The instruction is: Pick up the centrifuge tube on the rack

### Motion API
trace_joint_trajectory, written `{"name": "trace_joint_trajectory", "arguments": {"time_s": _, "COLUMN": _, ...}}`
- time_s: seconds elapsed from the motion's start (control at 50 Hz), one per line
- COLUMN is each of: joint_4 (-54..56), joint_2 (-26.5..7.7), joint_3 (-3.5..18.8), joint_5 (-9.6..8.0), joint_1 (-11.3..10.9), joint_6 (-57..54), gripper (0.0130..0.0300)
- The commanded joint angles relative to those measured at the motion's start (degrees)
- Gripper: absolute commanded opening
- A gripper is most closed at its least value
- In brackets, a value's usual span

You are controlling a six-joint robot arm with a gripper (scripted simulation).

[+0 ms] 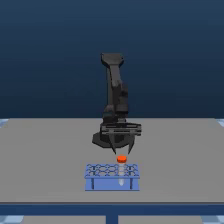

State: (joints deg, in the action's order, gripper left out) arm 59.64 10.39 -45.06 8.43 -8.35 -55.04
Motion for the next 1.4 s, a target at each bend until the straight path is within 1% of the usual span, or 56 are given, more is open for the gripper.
{"name": "trace_joint_trajectory", "arguments": {"time_s": 0.02, "joint_4": -0.25, "joint_2": -0.23, "joint_3": 0.14, "joint_5": -0.13, "joint_1": -0.08, "joint_6": 0.01, "gripper": 0.03}}
{"name": "trace_joint_trajectory", "arguments": {"time_s": 0.2, "joint_4": -1.53, "joint_2": -0.32, "joint_3": 0.01, "joint_5": 0.0, "joint_1": -0.07, "joint_6": 1.31, "gripper": 0.03}}
{"name": "trace_joint_trajectory", "arguments": {"time_s": 0.5, "joint_4": -6.59, "joint_2": -0.05, "joint_3": -0.95, "joint_5": 0.62, "joint_1": 0.06, "joint_6": 6.53, "gripper": 0.03}}
{"name": "trace_joint_trajectory", "arguments": {"time_s": 0.9, "joint_4": -14.08, "joint_2": -1.18, "joint_3": -1.54, "joint_5": 1.7, "joint_1": 0.03, "joint_6": 14.11, "gripper": 0.03}}
{"name": "trace_joint_trajectory", "arguments": {"time_s": 0.96, "joint_4": -16.63, "joint_2": -1.58, "joint_3": -1.81, "joint_5": 2.17, "joint_1": 0.03, "joint_6": 16.7, "gripper": 0.03}}
{"name": "trace_joint_trajectory", "arguments": {"time_s": 1.0, "joint_4": -16.63, "joint_2": -1.58, "joint_3": -1.81, "joint_5": 2.17, "joint_1": 0.03, "joint_6": 16.7, "gripper": 0.03}}
{"name": "trace_joint_trajectory", "arguments": {"time_s": 1.06, "joint_4": -19.6, "joint_2": -2.12, "joint_3": -2.14, "joint_5": 2.82, "joint_1": 0.03, "joint_6": 19.73, "gripper": 0.03}}
{"name": "trace_joint_trajectory", "arguments": {"time_s": 1.1, "joint_4": -19.6, "joint_2": -2.12, "joint_3": -2.14, "joint_5": 2.82, "joint_1": 0.03, "joint_6": 19.73, "gripper": 0.03}}
{"name": "trace_joint_trajectory", "arguments": {"time_s": 1.16, "joint_4": -22.57, "joint_2": -2.72, "joint_3": -2.51, "joint_5": 3.59, "joint_1": 0.03, "joint_6": 22.76, "gripper": 0.03}}
{"name": "trace_joint_trajectory", "arguments": {"time_s": 1.2, "joint_4": -22.57, "joint_2": -2.72, "joint_3": -2.51, "joint_5": 3.59, "joint_1": 0.03, "joint_6": 22.76, "gripper": 0.03}}
{"name": "trace_joint_trajectory", "arguments": {"time_s": 1.26, "joint_4": -25.12, "joint_2": -3.34, "joint_3": -2.86, "joint_5": 4.36, "joint_1": 0.03, "joint_6": 25.37, "gripper": 0.03}}
{"name": "trace_joint_trajectory", "arguments": {"time_s": 1.3, "joint_4": -25.12, "joint_2": -3.34, "joint_3": -2.86, "joint_5": 4.36, "joint_1": 0.03, "joint_6": 25.37, "gripper": 0.03}}
{"name": "trace_joint_trajectory", "arguments": {"time_s": 1.36, "joint_4": -27.23, "joint_2": -3.92, "joint_3": -3.17, "joint_5": 5.11, "joint_1": 0.03, "joint_6": 27.54, "gripper": 0.03}}
{"name": "trace_joint_trajectory", "arguments": {"time_s": 1.4, "joint_4": -27.23, "joint_2": -3.92, "joint_3": -3.17, "joint_5": 5.11, "joint_1": 0.03, "joint_6": 27.54, "gripper": 0.03}}
